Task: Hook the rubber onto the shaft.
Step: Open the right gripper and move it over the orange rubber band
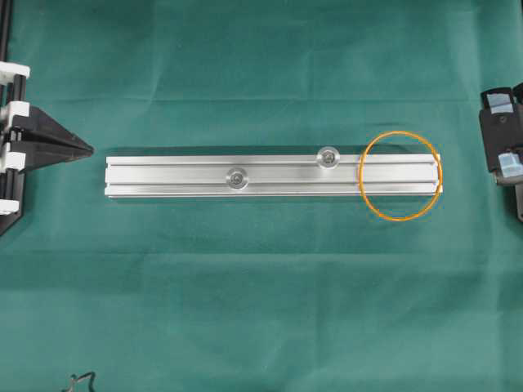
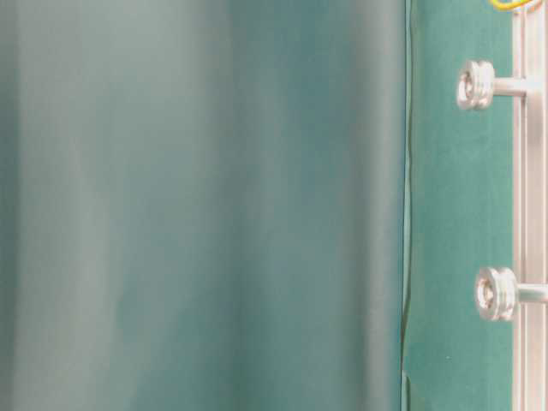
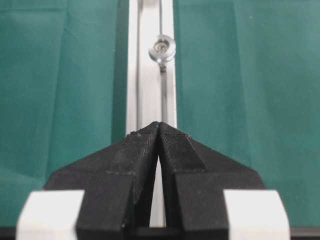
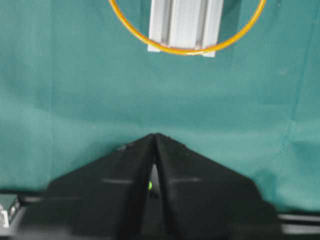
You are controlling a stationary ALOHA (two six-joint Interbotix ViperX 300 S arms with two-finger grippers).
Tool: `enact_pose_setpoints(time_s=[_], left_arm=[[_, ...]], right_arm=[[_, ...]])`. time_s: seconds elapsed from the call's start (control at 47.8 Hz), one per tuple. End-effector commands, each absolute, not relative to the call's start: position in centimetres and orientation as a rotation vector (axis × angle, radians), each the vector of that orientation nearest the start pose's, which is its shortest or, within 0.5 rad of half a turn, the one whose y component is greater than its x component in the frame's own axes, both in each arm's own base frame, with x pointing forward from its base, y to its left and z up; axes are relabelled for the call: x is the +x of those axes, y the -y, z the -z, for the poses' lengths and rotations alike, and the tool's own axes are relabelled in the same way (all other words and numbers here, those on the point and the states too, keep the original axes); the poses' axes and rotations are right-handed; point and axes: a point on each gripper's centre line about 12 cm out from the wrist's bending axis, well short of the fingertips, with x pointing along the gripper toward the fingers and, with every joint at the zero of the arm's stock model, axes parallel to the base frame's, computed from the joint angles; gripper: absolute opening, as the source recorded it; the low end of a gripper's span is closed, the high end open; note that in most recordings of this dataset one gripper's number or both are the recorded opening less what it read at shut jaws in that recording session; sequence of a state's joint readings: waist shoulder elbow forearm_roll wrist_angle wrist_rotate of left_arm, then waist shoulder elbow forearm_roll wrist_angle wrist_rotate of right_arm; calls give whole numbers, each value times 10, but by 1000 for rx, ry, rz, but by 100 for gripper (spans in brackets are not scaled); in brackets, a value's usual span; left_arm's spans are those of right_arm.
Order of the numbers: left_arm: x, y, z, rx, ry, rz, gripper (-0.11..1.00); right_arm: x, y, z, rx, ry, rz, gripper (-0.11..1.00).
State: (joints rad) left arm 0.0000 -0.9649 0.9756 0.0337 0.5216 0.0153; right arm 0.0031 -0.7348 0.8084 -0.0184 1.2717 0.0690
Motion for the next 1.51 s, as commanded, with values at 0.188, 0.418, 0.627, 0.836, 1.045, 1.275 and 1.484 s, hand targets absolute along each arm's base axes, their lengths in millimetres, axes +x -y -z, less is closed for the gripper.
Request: enact_pose_setpoints(time_s=[0.188, 0.418, 0.627, 0.836, 1.045, 1.275, 1.484], left_arm=[[192, -2, -296, 49, -502, -6, 0], [193, -2, -296, 49, -502, -6, 0], [192, -2, -295, 49, -503, -6, 0], [192, -2, -295, 49, -505, -6, 0], [192, -2, -295, 49, -502, -6, 0], [192, -2, -295, 49, -505, -6, 0], [192, -2, -295, 49, -502, -6, 0]], right_arm=[[172, 2, -260, 43, -1320, 57, 91], [172, 2, -260, 40, -1321, 59, 99], [173, 2, -259, 41, -1326, 58, 99], [174, 2, -258, 41, -1329, 58, 99], [179, 2, -258, 41, -1320, 57, 99], [195, 2, -262, 41, -1290, 56, 99], [220, 2, -262, 41, -1278, 54, 99]])
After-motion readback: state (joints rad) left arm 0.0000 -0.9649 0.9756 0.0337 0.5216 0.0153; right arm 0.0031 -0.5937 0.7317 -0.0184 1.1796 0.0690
